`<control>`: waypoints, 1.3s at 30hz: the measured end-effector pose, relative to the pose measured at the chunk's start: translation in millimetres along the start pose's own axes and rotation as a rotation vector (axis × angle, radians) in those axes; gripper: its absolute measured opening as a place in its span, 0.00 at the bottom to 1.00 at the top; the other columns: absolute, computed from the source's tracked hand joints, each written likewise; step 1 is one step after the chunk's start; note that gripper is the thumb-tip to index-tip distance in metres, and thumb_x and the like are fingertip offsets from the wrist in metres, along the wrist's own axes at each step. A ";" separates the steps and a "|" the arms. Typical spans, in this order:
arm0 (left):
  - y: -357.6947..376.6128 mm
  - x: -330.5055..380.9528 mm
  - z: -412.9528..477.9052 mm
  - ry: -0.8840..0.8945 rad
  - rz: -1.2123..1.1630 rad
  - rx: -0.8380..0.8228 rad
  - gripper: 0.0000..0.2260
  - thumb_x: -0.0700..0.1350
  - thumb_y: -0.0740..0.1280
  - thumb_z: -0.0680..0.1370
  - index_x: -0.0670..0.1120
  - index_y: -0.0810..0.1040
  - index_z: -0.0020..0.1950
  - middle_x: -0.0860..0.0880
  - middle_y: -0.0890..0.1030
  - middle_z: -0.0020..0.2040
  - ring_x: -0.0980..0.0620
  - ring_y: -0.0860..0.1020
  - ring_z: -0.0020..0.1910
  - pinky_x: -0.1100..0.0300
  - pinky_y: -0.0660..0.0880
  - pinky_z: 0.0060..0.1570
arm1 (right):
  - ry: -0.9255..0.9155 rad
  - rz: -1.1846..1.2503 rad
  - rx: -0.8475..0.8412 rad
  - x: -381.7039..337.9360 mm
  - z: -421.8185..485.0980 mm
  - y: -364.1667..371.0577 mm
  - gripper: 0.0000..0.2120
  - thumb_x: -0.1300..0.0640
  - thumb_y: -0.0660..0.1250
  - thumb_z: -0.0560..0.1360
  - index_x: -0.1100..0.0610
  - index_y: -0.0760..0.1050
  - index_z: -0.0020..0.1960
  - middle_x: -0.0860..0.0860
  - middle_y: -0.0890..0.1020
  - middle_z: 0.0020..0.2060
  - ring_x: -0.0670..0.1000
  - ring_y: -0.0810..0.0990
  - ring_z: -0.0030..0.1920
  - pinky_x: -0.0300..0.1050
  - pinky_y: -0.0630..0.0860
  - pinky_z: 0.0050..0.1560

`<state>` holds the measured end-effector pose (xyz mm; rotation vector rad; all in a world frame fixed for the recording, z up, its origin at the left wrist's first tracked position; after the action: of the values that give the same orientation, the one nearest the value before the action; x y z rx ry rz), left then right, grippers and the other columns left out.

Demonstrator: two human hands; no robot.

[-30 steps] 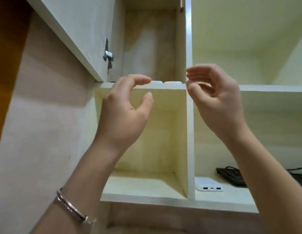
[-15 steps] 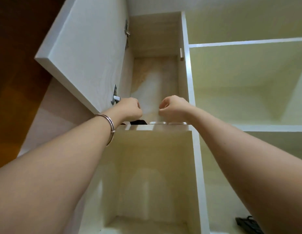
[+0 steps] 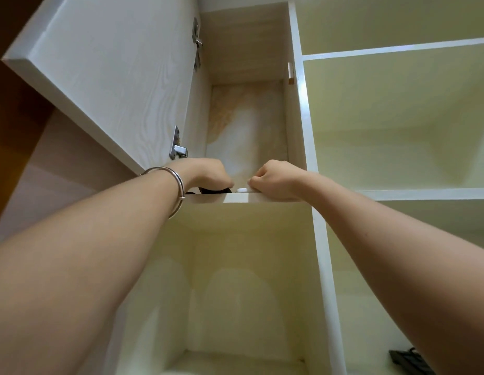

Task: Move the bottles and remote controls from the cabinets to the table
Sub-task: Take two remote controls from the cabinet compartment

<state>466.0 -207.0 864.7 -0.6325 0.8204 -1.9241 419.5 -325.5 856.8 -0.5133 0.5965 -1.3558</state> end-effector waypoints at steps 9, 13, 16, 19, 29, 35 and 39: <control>-12.5 15.5 -10.7 -0.095 0.109 -0.129 0.16 0.54 0.57 0.78 0.45 0.74 0.57 0.41 0.74 0.53 0.42 0.75 0.56 0.57 0.70 0.56 | -0.046 0.046 0.089 -0.5 -0.5 -3.6 0.19 0.54 0.55 0.77 0.56 0.63 0.28 0.52 0.69 0.29 0.52 0.66 0.30 0.42 0.61 0.28; -4.8 13.4 -9.0 -0.152 0.154 -0.292 0.09 0.47 0.59 0.76 0.42 0.72 0.45 0.43 0.73 0.45 0.45 0.72 0.43 0.58 0.70 0.50 | -0.047 0.068 0.121 0.1 0.6 -3.3 0.18 0.56 0.54 0.76 0.57 0.64 0.28 0.54 0.71 0.33 0.54 0.67 0.33 0.41 0.62 0.27; -10.1 9.0 -9.3 -0.151 0.064 -0.250 0.12 0.50 0.64 0.75 0.41 0.75 0.42 0.44 0.77 0.40 0.45 0.76 0.39 0.56 0.75 0.48 | -0.049 0.081 0.128 -0.2 0.8 -3.0 0.15 0.56 0.53 0.77 0.59 0.70 0.35 0.57 0.75 0.40 0.56 0.71 0.40 0.40 0.63 0.29; -15.3 2.0 -13.1 -0.138 -0.030 -0.157 0.14 0.52 0.64 0.76 0.42 0.73 0.37 0.45 0.74 0.33 0.47 0.74 0.31 0.59 0.73 0.35 | -0.054 0.085 0.149 -0.2 0.6 -3.7 0.14 0.56 0.54 0.77 0.60 0.70 0.35 0.56 0.74 0.37 0.56 0.70 0.39 0.40 0.63 0.29; -16.4 -23.6 -47.7 -0.063 -0.651 0.288 0.17 0.56 0.57 0.76 0.43 0.70 0.39 0.46 0.72 0.34 0.46 0.75 0.35 0.59 0.70 0.37 | 0.035 0.144 0.196 -6.7 5.2 -10.3 0.19 0.51 0.56 0.76 0.65 0.79 0.46 0.57 0.78 0.41 0.54 0.72 0.33 0.39 0.65 0.29; -6.8 -33.4 -83.3 -0.005 -0.643 0.393 0.12 0.54 0.65 0.74 0.46 0.71 0.41 0.49 0.70 0.33 0.50 0.69 0.31 0.60 0.62 0.29 | 0.142 -0.069 -0.151 -34.9 16.2 -1.2 0.19 0.47 0.53 0.79 0.59 0.68 0.38 0.52 0.71 0.36 0.53 0.71 0.35 0.44 0.68 0.37; -5.3 -41.6 -101.3 -0.003 -0.680 0.422 0.07 0.49 0.65 0.73 0.46 0.75 0.44 0.48 0.74 0.38 0.49 0.71 0.36 0.60 0.65 0.33 | 0.151 -0.237 -0.296 -44.0 10.4 2.1 0.18 0.47 0.60 0.77 0.57 0.67 0.34 0.53 0.71 0.33 0.51 0.69 0.31 0.43 0.67 0.34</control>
<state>409.8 -139.2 799.4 -0.7024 0.1680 -2.6031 423.1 -281.7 867.5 -0.7433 0.8897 -1.5489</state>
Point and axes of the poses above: each hand's wrist, its own z-axis towards the middle knuckle, its own y-axis out of the palm, x = y × z, the point moved 6 cm from there along z, towards the middle knuckle
